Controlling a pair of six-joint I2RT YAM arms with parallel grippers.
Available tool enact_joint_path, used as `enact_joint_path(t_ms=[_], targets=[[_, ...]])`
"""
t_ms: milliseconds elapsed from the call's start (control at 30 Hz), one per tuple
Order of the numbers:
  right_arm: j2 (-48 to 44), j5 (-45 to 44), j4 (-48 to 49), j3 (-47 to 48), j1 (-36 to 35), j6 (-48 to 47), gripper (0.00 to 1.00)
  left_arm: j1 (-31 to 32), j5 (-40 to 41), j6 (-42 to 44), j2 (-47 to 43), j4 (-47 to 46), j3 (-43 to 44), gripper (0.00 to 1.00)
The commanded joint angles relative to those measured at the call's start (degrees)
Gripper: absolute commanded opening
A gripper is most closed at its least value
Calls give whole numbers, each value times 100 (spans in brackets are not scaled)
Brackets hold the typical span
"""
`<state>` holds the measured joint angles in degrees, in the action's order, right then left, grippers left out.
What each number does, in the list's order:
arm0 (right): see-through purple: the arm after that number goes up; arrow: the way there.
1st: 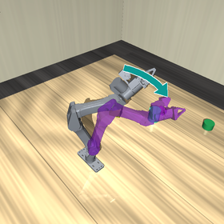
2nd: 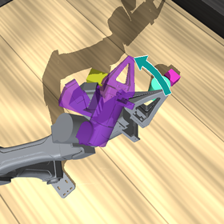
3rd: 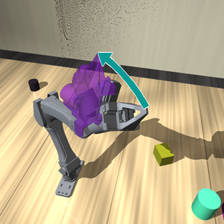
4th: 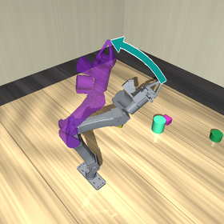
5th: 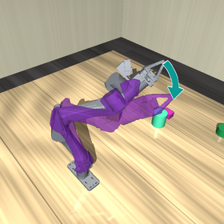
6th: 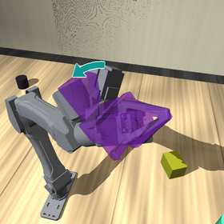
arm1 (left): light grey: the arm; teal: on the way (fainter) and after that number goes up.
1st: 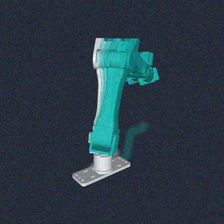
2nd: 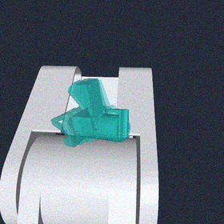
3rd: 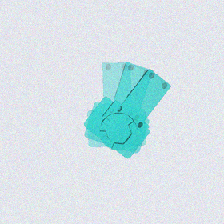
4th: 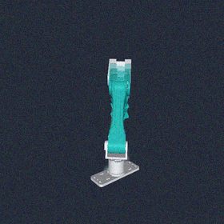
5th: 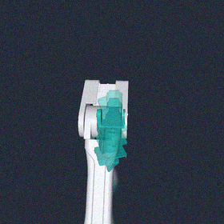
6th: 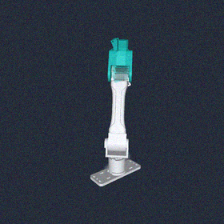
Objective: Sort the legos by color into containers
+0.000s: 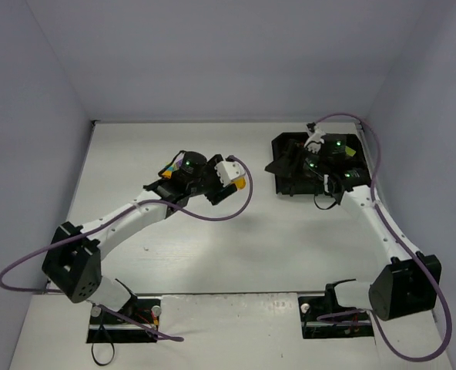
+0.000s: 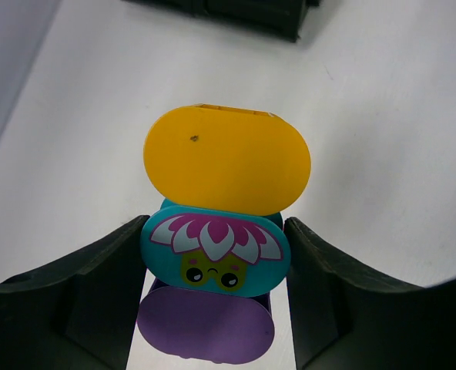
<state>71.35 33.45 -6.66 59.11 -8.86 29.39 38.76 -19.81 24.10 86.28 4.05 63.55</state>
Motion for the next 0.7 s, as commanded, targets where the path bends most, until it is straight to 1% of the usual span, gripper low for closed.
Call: enact_joint_path(t_ms=[0,133,233,433,667], targets=[[317,399,445,627,-642,129,63,-35,92,-300,-480,-651,-70,23],[809,452,613,996,-1195,243,63,-44,74,-406,-805,-722,-281,23],[1020,478,788,1224,-1485,261,64,-44,92,-458,-981,-748,-361,23],[1434,496,797,1436,-1741,252,64,-53,267,-415,-1227,-695,-475,23],[1540,513,789,1349,-1856,182,64,-88,259,-450,-1315,-722,-475,23]])
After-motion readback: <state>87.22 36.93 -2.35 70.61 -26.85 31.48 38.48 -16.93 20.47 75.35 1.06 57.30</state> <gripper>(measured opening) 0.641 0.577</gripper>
